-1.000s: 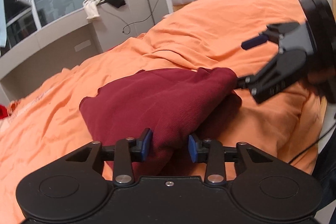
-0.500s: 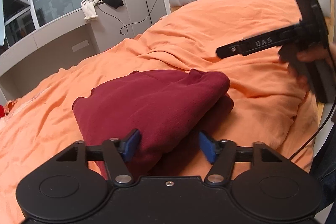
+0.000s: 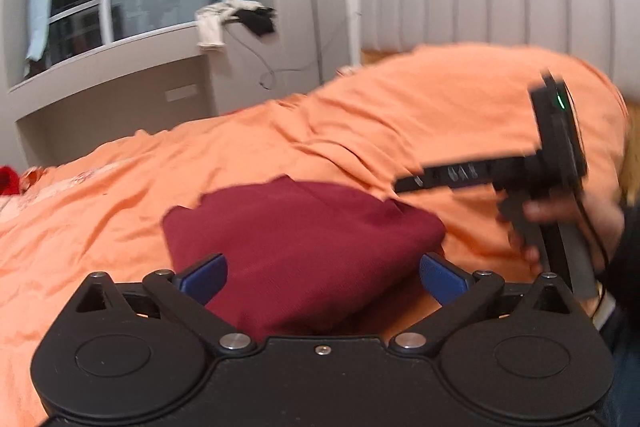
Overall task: Fold small clothes
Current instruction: 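Pinch the bundle's edge with the right gripper and straighten it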
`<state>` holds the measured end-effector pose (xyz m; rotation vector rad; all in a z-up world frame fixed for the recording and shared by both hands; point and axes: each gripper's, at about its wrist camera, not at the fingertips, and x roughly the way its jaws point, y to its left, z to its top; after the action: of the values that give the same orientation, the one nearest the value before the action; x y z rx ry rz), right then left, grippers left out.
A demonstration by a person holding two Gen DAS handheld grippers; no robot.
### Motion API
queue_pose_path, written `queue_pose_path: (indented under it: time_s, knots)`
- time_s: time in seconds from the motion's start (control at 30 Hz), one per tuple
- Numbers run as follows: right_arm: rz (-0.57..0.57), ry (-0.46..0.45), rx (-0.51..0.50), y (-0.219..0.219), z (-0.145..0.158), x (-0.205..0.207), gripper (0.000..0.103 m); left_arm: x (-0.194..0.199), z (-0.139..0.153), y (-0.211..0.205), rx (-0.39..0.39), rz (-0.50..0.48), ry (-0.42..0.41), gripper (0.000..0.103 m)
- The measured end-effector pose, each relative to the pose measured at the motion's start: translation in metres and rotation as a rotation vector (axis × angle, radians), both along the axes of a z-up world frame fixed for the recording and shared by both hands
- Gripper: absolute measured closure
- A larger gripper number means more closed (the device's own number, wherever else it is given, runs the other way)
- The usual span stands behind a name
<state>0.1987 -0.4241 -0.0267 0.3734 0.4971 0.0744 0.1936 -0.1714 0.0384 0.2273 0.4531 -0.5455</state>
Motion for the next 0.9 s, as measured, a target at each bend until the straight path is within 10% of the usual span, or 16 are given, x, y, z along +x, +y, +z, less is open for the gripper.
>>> queue_pose_path:
  time_s: [0.37,0.77,0.9]
  knots:
    - [0.048,-0.052,0.121,0.006,0.0,-0.002,0.007,0.061,-0.01,0.061,-0.154,0.274,0.118,0.001]
    - [0.108,0.004,0.089,0.03,-0.011,0.027,0.06,0.097,-0.055,0.079,-0.273,0.154,0.265,0.001]
    - [0.106,0.013,0.101,0.029,-0.012,0.025,0.095,0.101,-0.063,0.081,-0.311,0.147,0.302,0.001]
